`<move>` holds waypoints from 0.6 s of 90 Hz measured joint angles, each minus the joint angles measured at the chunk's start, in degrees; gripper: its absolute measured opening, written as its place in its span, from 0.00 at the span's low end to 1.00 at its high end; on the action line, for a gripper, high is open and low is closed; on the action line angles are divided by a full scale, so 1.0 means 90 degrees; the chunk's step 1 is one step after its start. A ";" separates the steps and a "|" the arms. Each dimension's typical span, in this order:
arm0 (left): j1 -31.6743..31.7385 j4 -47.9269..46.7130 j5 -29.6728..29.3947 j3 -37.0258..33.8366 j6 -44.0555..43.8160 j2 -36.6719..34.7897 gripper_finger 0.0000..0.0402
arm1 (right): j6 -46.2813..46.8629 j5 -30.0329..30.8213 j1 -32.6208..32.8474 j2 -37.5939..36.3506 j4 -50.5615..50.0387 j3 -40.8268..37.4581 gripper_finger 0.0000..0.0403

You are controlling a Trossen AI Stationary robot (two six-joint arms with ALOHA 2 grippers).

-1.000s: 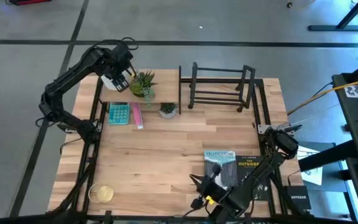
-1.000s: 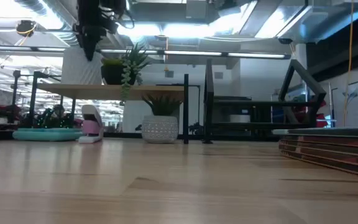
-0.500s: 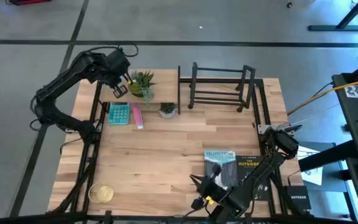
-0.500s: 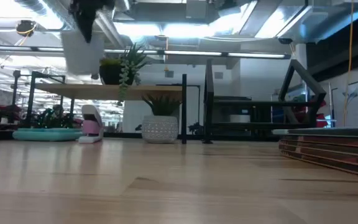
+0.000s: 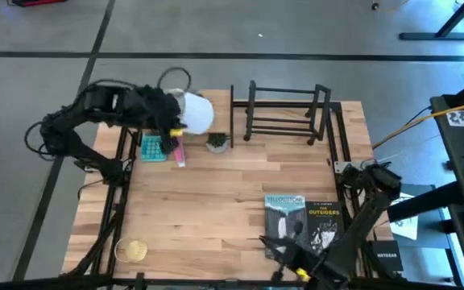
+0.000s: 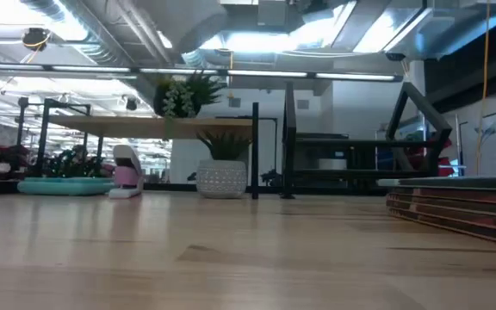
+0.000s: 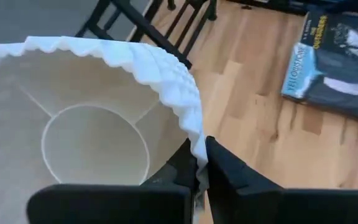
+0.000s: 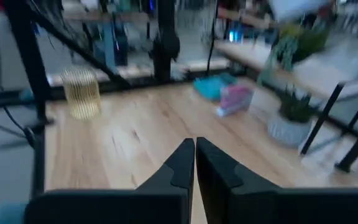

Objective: Stock shelves
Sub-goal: Remove the white pen holder from the shelf

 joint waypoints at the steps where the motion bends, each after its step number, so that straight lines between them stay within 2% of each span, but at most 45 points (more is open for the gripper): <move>1: -0.0033 0.0021 -0.0026 0.0000 0.0004 0.0024 0.00 | 0.0000 0.0060 0.0028 -0.0012 0.0000 0.0000 0.00; 14: -0.0345 0.0326 -0.0104 -0.0002 0.0184 0.0423 0.00 | 0.0002 0.0505 0.0248 -0.0031 0.0020 0.0007 0.00; 29: -0.0493 0.0484 0.0000 -0.0002 0.0406 0.0840 0.00 | 0.0009 0.0451 0.0253 -0.0031 0.0155 0.0005 0.00; 42: -0.0632 0.0980 0.0395 -0.0002 0.0552 0.1358 0.00 | 0.0007 0.0451 0.0261 -0.0028 0.0175 0.0006 0.00; 54: -0.0900 0.1753 0.0676 -0.0002 0.1197 0.2104 0.00 | -0.0112 0.0541 0.0434 -0.0050 0.0194 0.0094 0.00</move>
